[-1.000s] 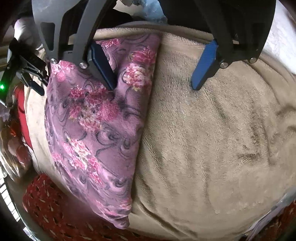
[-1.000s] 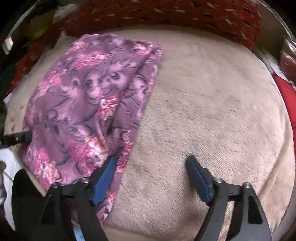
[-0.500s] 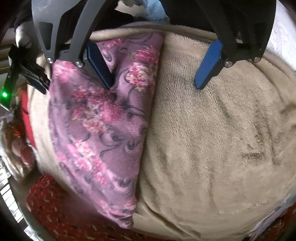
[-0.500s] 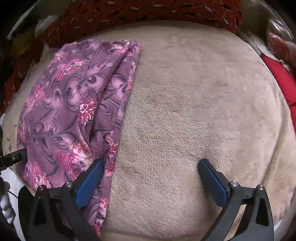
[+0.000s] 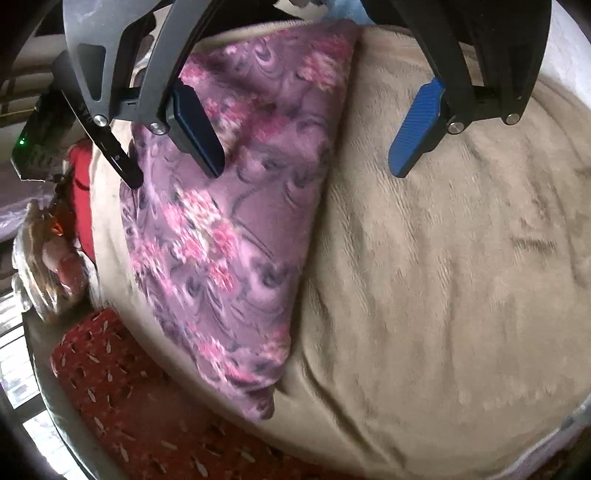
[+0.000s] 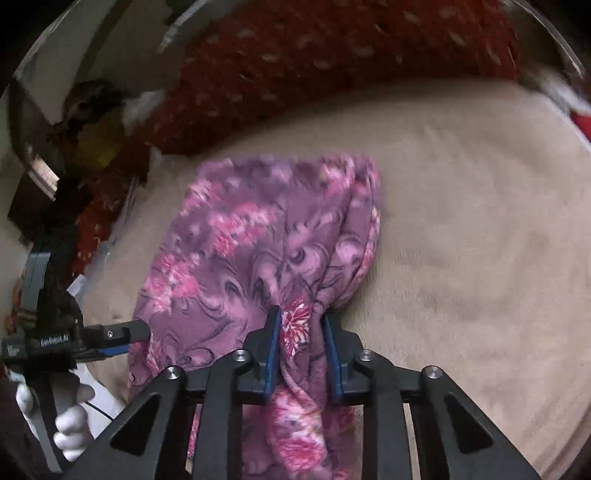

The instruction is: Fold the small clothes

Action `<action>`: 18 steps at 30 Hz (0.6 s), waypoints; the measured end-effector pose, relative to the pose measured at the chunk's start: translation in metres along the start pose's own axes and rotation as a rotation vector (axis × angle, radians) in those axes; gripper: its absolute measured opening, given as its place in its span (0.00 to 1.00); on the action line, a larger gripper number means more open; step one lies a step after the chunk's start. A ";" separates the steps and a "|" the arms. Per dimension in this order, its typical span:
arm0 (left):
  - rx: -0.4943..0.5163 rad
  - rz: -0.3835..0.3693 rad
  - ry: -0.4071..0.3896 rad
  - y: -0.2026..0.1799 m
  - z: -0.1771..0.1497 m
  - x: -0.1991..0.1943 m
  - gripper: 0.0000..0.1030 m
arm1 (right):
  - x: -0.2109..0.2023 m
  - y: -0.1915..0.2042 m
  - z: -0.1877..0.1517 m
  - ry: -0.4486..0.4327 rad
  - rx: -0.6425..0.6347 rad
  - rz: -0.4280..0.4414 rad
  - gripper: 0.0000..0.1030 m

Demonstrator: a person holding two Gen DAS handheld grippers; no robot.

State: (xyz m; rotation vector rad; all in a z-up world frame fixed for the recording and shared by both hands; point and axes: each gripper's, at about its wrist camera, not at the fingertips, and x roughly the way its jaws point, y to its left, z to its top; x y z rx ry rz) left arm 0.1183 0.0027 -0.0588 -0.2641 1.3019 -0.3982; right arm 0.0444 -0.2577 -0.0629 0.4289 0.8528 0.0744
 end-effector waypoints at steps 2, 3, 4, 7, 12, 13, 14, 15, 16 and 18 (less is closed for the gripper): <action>0.017 0.027 0.024 -0.003 0.003 0.013 0.90 | 0.011 -0.011 -0.002 0.023 -0.005 -0.031 0.19; 0.018 0.045 0.027 -0.004 0.004 0.016 0.90 | 0.017 -0.015 -0.009 0.046 0.029 -0.003 0.25; 0.022 0.049 0.025 -0.006 0.003 0.015 0.90 | 0.020 -0.023 -0.008 0.053 0.073 0.021 0.30; 0.031 0.019 -0.003 -0.010 0.002 0.000 0.89 | -0.004 -0.029 -0.004 0.031 0.152 0.051 0.31; 0.055 0.092 0.005 -0.010 -0.009 0.012 0.90 | -0.027 -0.019 -0.010 0.009 0.039 0.015 0.39; 0.056 0.097 0.008 -0.009 -0.010 0.015 0.90 | -0.015 -0.018 -0.016 0.073 0.012 -0.025 0.44; 0.061 0.101 0.003 -0.010 -0.011 0.012 0.90 | 0.000 -0.017 -0.022 0.151 -0.017 -0.064 0.44; 0.062 0.107 0.006 -0.011 -0.012 0.007 0.90 | 0.001 -0.016 -0.023 0.136 -0.027 -0.068 0.45; 0.061 0.100 0.007 -0.012 -0.014 0.001 0.90 | -0.006 -0.015 -0.023 0.114 -0.028 -0.072 0.46; 0.074 0.081 -0.008 -0.013 -0.020 -0.012 0.90 | -0.020 -0.010 -0.020 0.110 -0.031 -0.099 0.46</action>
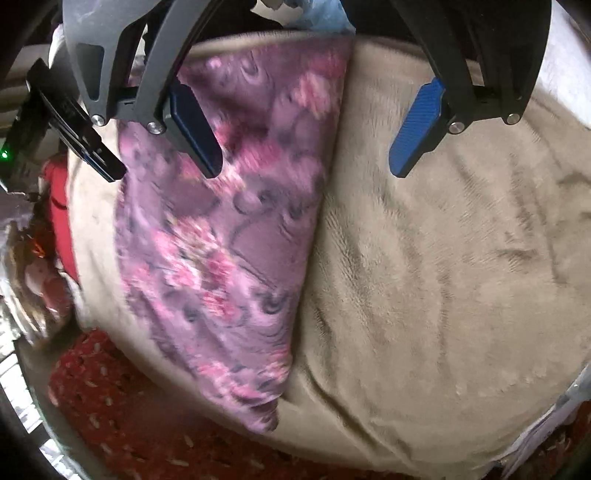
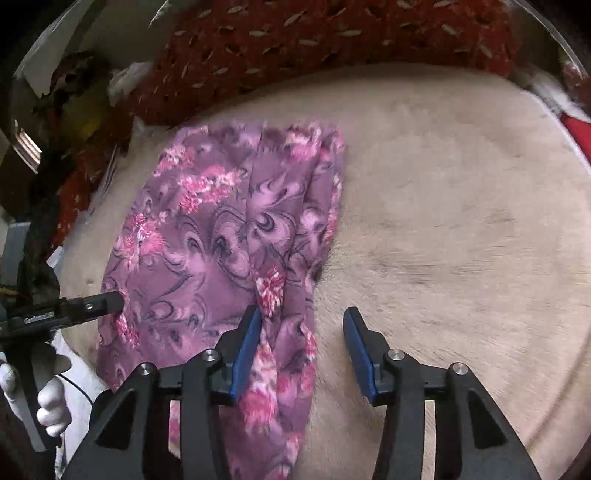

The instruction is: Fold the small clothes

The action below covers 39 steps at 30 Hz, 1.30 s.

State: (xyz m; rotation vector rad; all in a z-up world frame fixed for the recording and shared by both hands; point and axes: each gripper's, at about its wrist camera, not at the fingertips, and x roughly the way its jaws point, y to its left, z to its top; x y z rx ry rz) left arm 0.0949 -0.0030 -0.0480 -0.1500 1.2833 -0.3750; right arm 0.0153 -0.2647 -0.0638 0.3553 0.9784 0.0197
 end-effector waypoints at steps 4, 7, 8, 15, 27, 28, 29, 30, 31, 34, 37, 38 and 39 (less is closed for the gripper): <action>0.010 0.053 0.033 0.008 -0.022 0.010 0.90 | -0.015 0.001 -0.022 0.025 -0.092 -0.052 0.77; 0.002 0.083 0.051 0.016 -0.037 0.017 0.90 | 0.004 0.007 -0.040 0.088 -0.131 -0.107 0.80; 0.015 0.091 0.037 0.014 -0.040 0.012 0.90 | -0.001 0.009 -0.042 0.067 -0.138 -0.120 0.80; 0.110 0.173 -0.120 0.006 -0.069 -0.039 0.90 | -0.054 0.033 -0.047 0.014 -0.269 -0.235 0.82; 0.140 0.255 -0.281 -0.003 -0.090 -0.066 0.90 | -0.121 0.044 -0.062 -0.162 -0.633 -0.534 0.94; 0.143 0.252 -0.276 -0.008 -0.089 -0.063 0.90 | -0.118 0.042 -0.065 -0.168 -0.609 -0.519 0.94; 0.146 0.249 -0.270 -0.010 -0.092 -0.062 0.90 | -0.113 0.040 -0.069 -0.171 -0.571 -0.492 0.94; 0.149 0.249 -0.268 -0.017 -0.092 -0.059 0.90 | -0.110 0.039 -0.071 -0.173 -0.547 -0.473 0.94; 0.154 0.248 -0.267 -0.018 -0.094 -0.059 0.90 | -0.106 0.039 -0.074 -0.175 -0.520 -0.451 0.94; 0.170 0.245 -0.262 -0.023 -0.102 -0.058 0.90 | -0.102 0.045 -0.085 -0.180 -0.457 -0.393 0.94; 0.180 0.243 -0.257 -0.024 -0.109 -0.057 0.90 | -0.098 0.052 -0.087 -0.176 -0.406 -0.334 0.94; 0.179 0.240 -0.253 -0.024 -0.110 -0.056 0.90 | -0.099 0.053 -0.086 -0.176 -0.386 -0.313 0.94; 0.176 0.238 -0.249 -0.024 -0.112 -0.056 0.90 | -0.101 0.056 -0.088 -0.179 -0.371 -0.305 0.94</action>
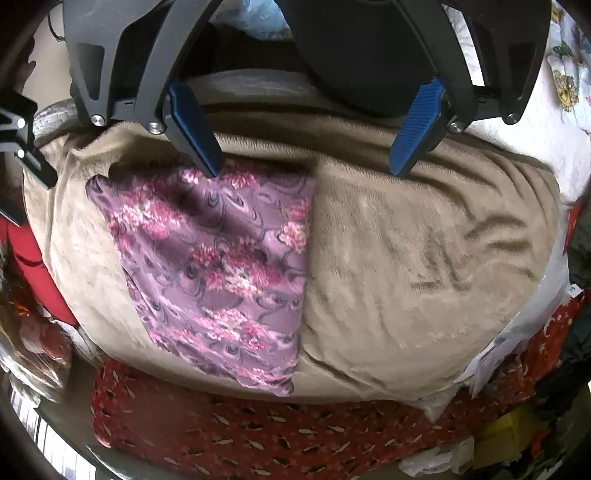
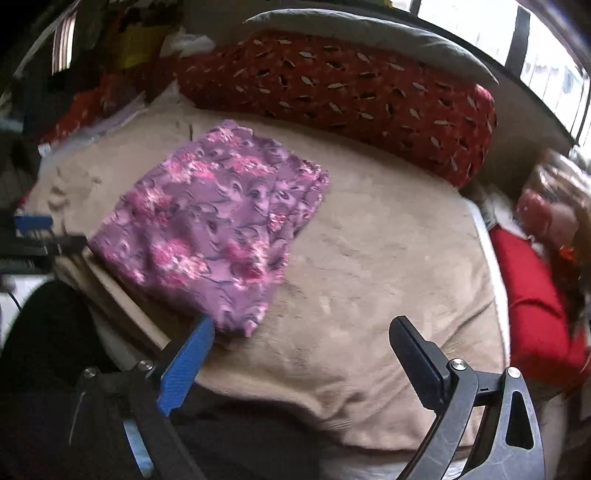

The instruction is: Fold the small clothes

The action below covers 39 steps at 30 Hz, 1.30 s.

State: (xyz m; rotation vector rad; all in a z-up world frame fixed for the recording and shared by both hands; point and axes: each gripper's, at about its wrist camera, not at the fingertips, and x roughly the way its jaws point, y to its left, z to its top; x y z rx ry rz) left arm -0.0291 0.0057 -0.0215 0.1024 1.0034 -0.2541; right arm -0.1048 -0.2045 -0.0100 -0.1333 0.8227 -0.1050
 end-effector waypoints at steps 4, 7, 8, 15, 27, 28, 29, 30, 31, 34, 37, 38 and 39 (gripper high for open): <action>-0.007 -0.004 0.012 0.000 -0.003 0.000 0.90 | -0.004 0.001 0.001 -0.003 0.042 0.027 0.94; -0.010 -0.002 -0.003 -0.001 -0.004 -0.001 0.90 | -0.005 0.000 0.001 -0.003 0.061 0.032 0.94; -0.012 -0.001 -0.007 -0.002 -0.004 -0.002 0.90 | -0.006 0.000 0.001 -0.005 0.067 0.033 0.94; -0.012 -0.019 -0.019 -0.012 -0.008 -0.009 0.90 | -0.012 -0.008 -0.001 -0.023 0.112 0.032 0.94; 0.043 -0.046 -0.019 -0.025 -0.012 -0.017 0.90 | -0.014 -0.012 -0.002 -0.025 0.129 0.026 0.94; 0.045 -0.048 -0.019 -0.026 -0.012 -0.018 0.90 | -0.015 -0.012 -0.003 -0.025 0.131 0.026 0.94; 0.047 -0.050 -0.020 -0.027 -0.012 -0.019 0.90 | -0.015 -0.012 -0.003 -0.025 0.134 0.025 0.94; 0.049 -0.050 -0.021 -0.027 -0.013 -0.019 0.90 | -0.016 -0.012 -0.003 -0.026 0.137 0.024 0.94; 0.051 -0.050 -0.022 -0.028 -0.013 -0.020 0.90 | -0.017 -0.011 -0.004 -0.027 0.140 0.022 0.94; 0.060 -0.050 -0.028 -0.030 -0.013 -0.022 0.90 | -0.018 -0.012 -0.004 -0.029 0.144 0.018 0.94; 0.068 -0.052 -0.034 -0.031 -0.014 -0.024 0.90 | -0.019 -0.013 -0.004 -0.032 0.138 0.008 0.94; 0.071 -0.051 -0.036 -0.032 -0.014 -0.024 0.90 | -0.020 -0.012 -0.005 -0.035 0.134 0.005 0.94; 0.073 -0.050 -0.037 -0.032 -0.014 -0.025 0.90 | -0.020 -0.011 -0.005 -0.037 0.132 0.003 0.94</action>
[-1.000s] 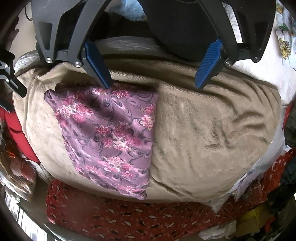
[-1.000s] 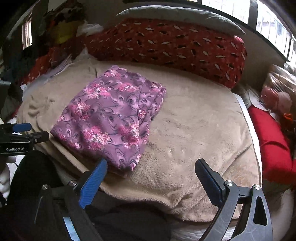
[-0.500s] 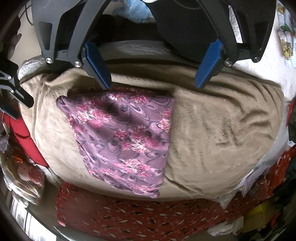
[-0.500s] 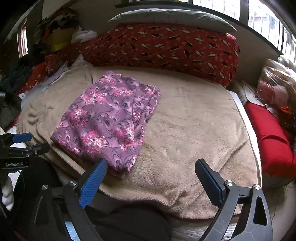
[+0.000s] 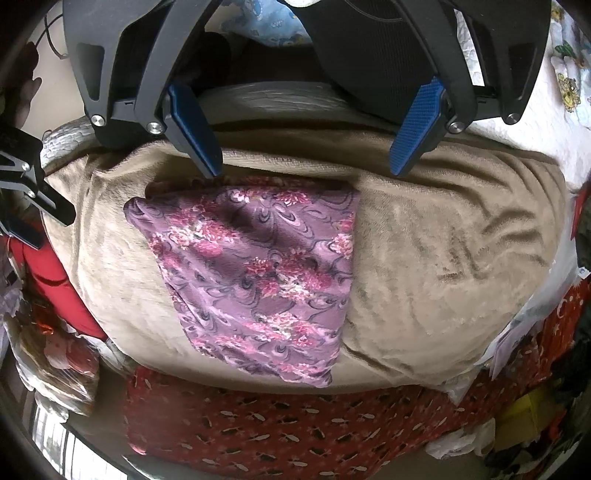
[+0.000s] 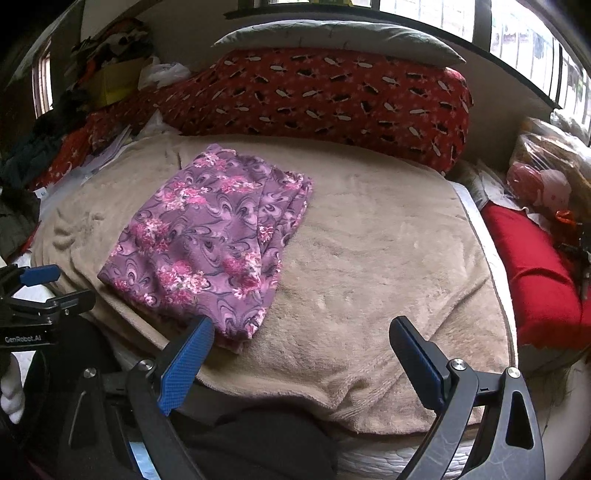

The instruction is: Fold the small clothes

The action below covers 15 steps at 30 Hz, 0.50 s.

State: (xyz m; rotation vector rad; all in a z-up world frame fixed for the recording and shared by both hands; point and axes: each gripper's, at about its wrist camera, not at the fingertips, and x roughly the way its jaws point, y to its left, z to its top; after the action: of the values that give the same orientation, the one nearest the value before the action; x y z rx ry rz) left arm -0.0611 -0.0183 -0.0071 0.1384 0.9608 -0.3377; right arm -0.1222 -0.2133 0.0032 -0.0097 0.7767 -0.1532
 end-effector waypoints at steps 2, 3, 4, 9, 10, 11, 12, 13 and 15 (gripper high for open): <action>0.002 0.002 -0.004 0.000 0.000 -0.001 0.90 | -0.001 0.001 0.000 -0.011 -0.011 -0.005 0.94; 0.003 0.003 -0.007 0.000 0.000 -0.001 0.90 | -0.003 0.002 -0.001 -0.018 -0.016 -0.008 0.94; 0.005 0.005 -0.009 -0.001 0.000 -0.002 0.90 | -0.003 0.002 -0.001 -0.025 -0.019 -0.012 0.94; 0.010 0.009 -0.015 -0.002 -0.001 -0.003 0.90 | -0.008 0.001 -0.001 -0.058 -0.019 -0.017 0.94; 0.009 0.008 -0.017 -0.003 -0.001 -0.004 0.90 | -0.009 0.001 -0.001 -0.059 -0.015 -0.012 0.94; 0.010 0.008 -0.017 -0.002 -0.001 -0.004 0.90 | -0.009 0.000 -0.001 -0.058 -0.008 -0.009 0.94; 0.010 0.007 -0.017 -0.003 -0.001 -0.004 0.90 | -0.008 -0.001 -0.001 -0.057 -0.003 -0.007 0.94; 0.011 0.008 -0.016 -0.002 -0.001 -0.004 0.90 | -0.009 -0.002 -0.001 -0.057 0.004 -0.005 0.94; 0.010 0.009 -0.020 -0.003 -0.001 -0.005 0.90 | -0.010 -0.003 -0.002 -0.068 0.013 -0.004 0.94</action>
State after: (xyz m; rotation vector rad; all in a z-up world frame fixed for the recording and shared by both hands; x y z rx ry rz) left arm -0.0653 -0.0197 -0.0036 0.1483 0.9383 -0.3353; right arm -0.1315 -0.2150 0.0091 -0.0043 0.7083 -0.1605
